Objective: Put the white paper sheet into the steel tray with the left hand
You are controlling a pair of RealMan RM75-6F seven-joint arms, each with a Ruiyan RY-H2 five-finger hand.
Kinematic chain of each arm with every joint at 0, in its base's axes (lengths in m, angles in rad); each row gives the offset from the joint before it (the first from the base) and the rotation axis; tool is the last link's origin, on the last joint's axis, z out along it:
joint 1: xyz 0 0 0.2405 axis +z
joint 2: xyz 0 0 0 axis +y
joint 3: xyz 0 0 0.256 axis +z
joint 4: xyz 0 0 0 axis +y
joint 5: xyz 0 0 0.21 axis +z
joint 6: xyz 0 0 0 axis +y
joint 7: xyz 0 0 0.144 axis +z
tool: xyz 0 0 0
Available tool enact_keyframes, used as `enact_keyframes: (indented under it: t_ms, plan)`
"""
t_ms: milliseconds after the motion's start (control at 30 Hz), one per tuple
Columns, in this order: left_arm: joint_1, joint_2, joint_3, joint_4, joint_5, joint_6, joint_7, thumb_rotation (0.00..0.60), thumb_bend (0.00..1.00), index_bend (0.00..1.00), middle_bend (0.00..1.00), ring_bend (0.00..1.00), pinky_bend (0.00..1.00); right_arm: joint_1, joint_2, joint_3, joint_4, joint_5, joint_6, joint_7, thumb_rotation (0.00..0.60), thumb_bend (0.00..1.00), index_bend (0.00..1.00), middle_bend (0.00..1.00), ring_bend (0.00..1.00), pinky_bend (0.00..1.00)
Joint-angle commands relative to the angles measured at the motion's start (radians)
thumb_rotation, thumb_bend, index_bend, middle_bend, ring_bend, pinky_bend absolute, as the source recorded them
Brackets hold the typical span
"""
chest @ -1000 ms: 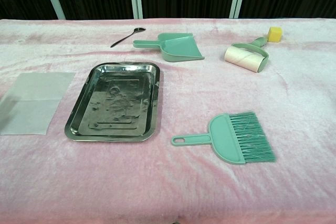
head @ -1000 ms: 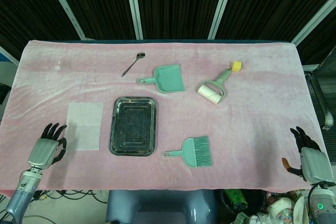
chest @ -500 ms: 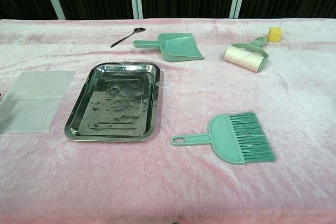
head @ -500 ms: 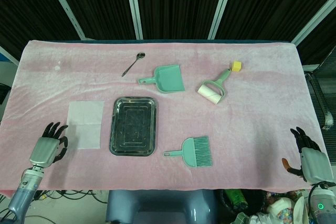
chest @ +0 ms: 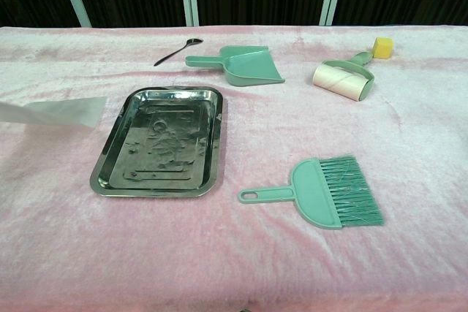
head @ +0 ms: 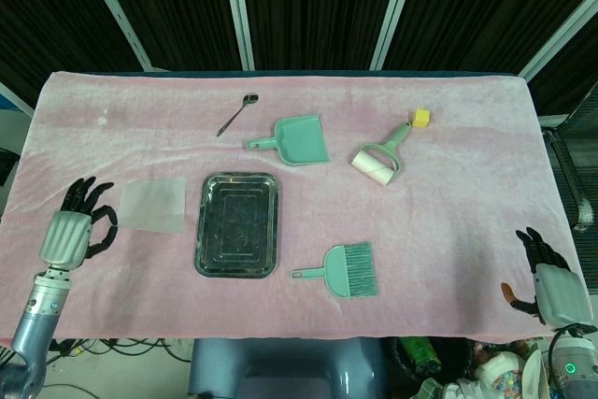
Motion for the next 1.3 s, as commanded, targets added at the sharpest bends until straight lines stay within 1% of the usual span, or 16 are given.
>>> enact_keyframes:
  t_ms: [33, 100, 167, 200, 300, 467, 533, 633, 767, 833, 967, 1067, 1100, 1167, 1267, 1300]
  plan:
    - [-0.094, 0.109, -0.096, -0.152, -0.033, -0.041, 0.064, 0.600, 0.53, 0.63, 0.16, 0.00, 0.00, 0.001, -0.001, 0.000, 0.000, 0.002, -0.002, -0.003, 0.600, 0.27, 0.04, 0.01, 0.10, 0.16]
    - [-0.123, 0.138, -0.123, -0.200, -0.053, -0.079, 0.084, 0.600, 0.53, 0.63, 0.16, 0.00, 0.01, 0.001, -0.001, 0.000, 0.000, 0.002, -0.002, -0.005, 0.600, 0.27, 0.04, 0.01, 0.10, 0.16]
    - [-0.198, 0.170, -0.189, -0.254, -0.076, -0.132, 0.114, 0.600, 0.53, 0.63, 0.16, 0.00, 0.01, 0.001, -0.002, -0.001, -0.002, 0.003, -0.001, -0.008, 0.600, 0.27, 0.04, 0.01, 0.10, 0.16]
    - [-0.234, 0.179, -0.216, -0.264, -0.095, -0.169, 0.138, 0.600, 0.53, 0.64, 0.16, 0.00, 0.01, 0.000, -0.002, -0.001, -0.003, 0.003, -0.001, -0.009, 0.600, 0.27, 0.04, 0.01, 0.10, 0.16]
    - [-0.299, 0.191, -0.265, -0.287, -0.126, -0.213, 0.176, 0.600, 0.53, 0.64, 0.17, 0.00, 0.01, 0.000, -0.002, -0.001, -0.004, 0.006, -0.001, -0.012, 0.600, 0.27, 0.04, 0.01, 0.10, 0.16]
    - [-0.356, 0.174, -0.299, -0.267, -0.150, -0.230, 0.198, 0.600, 0.53, 0.65, 0.18, 0.00, 0.02, 0.002, -0.002, -0.001, -0.004, 0.011, -0.004, -0.014, 0.600, 0.27, 0.04, 0.01, 0.10, 0.16]
    - [-0.388, 0.150, -0.313, -0.257, -0.172, -0.247, 0.204, 0.600, 0.53, 0.65, 0.18, 0.00, 0.02, 0.003, -0.002, 0.000, -0.005, 0.015, -0.006, -0.016, 0.600, 0.27, 0.04, 0.01, 0.10, 0.16]
    - [-0.412, 0.127, -0.317, -0.258, -0.198, -0.265, 0.217, 0.600, 0.52, 0.65, 0.18, 0.00, 0.02, 0.003, -0.002, 0.000, -0.006, 0.020, -0.007, -0.019, 0.600, 0.27, 0.04, 0.01, 0.10, 0.16]
    - [-0.426, 0.105, -0.309, -0.270, -0.214, -0.273, 0.233, 0.600, 0.52, 0.65, 0.18, 0.00, 0.02, 0.003, -0.001, 0.002, -0.007, 0.024, -0.007, -0.020, 0.600, 0.27, 0.04, 0.01, 0.10, 0.16]
    - [-0.426, 0.090, -0.285, -0.280, -0.212, -0.277, 0.256, 0.600, 0.52, 0.65, 0.18, 0.00, 0.02, 0.003, 0.000, 0.003, -0.007, 0.024, -0.006, -0.018, 0.600, 0.27, 0.04, 0.01, 0.10, 0.16]
    - [-0.408, 0.086, -0.254, -0.316, -0.227, -0.268, 0.309, 0.600, 0.52, 0.65, 0.17, 0.00, 0.02, 0.004, 0.001, 0.003, -0.006, 0.026, -0.010, -0.015, 0.600, 0.27, 0.04, 0.01, 0.10, 0.16]
    - [-0.379, 0.101, -0.225, -0.372, -0.244, -0.261, 0.358, 0.600, 0.52, 0.65, 0.17, 0.00, 0.02, 0.005, 0.002, 0.003, -0.006, 0.027, -0.012, -0.012, 0.600, 0.27, 0.04, 0.01, 0.10, 0.16]
    - [-0.362, 0.115, -0.210, -0.407, -0.253, -0.261, 0.373, 0.600, 0.52, 0.65, 0.17, 0.00, 0.02, 0.004, 0.002, 0.004, -0.007, 0.027, -0.011, -0.011, 0.600, 0.27, 0.04, 0.01, 0.10, 0.16]
    - [-0.341, 0.131, -0.192, -0.451, -0.264, -0.259, 0.384, 0.600, 0.52, 0.65, 0.17, 0.00, 0.02, 0.003, 0.003, 0.005, -0.009, 0.031, -0.010, -0.008, 0.600, 0.27, 0.04, 0.01, 0.10, 0.16]
    - [-0.299, 0.167, -0.142, -0.530, -0.286, -0.278, 0.400, 0.600, 0.52, 0.65, 0.17, 0.00, 0.02, 0.002, 0.005, 0.006, -0.013, 0.041, -0.013, -0.006, 0.600, 0.27, 0.04, 0.01, 0.10, 0.16]
    - [-0.273, 0.185, -0.108, -0.573, -0.301, -0.296, 0.397, 0.600, 0.52, 0.65, 0.17, 0.00, 0.02, 0.003, 0.006, 0.007, -0.013, 0.041, -0.013, -0.007, 0.600, 0.27, 0.04, 0.01, 0.10, 0.16]
